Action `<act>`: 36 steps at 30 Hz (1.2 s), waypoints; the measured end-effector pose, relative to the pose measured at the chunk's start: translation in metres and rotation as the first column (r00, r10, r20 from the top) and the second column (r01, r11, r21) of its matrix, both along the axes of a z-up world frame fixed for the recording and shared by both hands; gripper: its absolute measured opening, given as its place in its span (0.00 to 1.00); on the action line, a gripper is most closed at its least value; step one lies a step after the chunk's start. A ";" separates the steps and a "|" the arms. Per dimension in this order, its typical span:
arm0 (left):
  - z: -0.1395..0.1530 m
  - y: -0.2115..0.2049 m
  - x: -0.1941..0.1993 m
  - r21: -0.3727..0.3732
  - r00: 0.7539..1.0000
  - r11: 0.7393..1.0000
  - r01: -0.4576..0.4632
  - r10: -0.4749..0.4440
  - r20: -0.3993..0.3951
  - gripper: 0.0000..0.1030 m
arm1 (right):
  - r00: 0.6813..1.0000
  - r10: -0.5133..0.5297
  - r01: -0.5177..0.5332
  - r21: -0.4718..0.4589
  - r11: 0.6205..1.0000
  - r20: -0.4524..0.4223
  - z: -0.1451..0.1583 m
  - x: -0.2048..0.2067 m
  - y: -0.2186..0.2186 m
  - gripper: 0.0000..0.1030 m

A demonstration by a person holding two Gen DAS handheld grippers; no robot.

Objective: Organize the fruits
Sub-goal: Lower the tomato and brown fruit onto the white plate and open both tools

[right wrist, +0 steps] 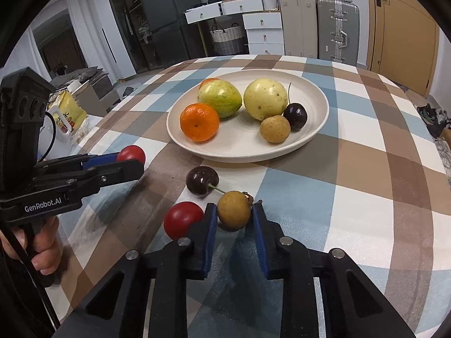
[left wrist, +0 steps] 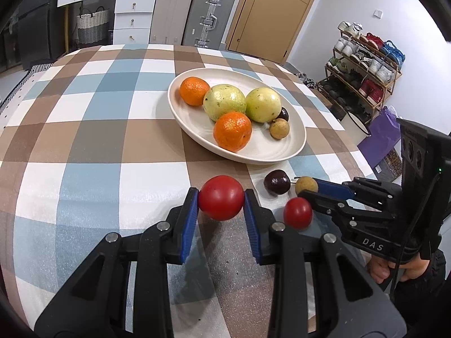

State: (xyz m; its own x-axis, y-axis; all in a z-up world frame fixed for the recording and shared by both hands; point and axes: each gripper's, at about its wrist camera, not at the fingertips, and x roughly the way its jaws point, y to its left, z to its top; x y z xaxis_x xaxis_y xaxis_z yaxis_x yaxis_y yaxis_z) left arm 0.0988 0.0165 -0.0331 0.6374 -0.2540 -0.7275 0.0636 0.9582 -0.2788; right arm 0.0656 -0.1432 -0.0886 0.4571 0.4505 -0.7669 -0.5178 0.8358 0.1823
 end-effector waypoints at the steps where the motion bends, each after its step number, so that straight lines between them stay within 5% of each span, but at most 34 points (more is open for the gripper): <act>1: 0.000 0.000 0.000 0.000 1.000 1.000 0.000 0.000 0.002 0.28 | 1.000 -0.001 0.001 0.002 1.000 0.002 0.000 0.000 0.000 0.24; 13: 0.010 0.003 0.001 0.010 0.999 1.000 -0.013 0.013 0.032 0.28 | 0.999 -0.025 0.023 0.051 0.998 0.045 0.016 -0.005 -0.013 0.23; 36: 0.062 0.017 0.024 0.049 0.989 0.998 -0.033 0.025 0.145 0.28 | 0.979 -0.100 0.062 0.209 0.976 0.180 0.098 0.008 -0.039 0.23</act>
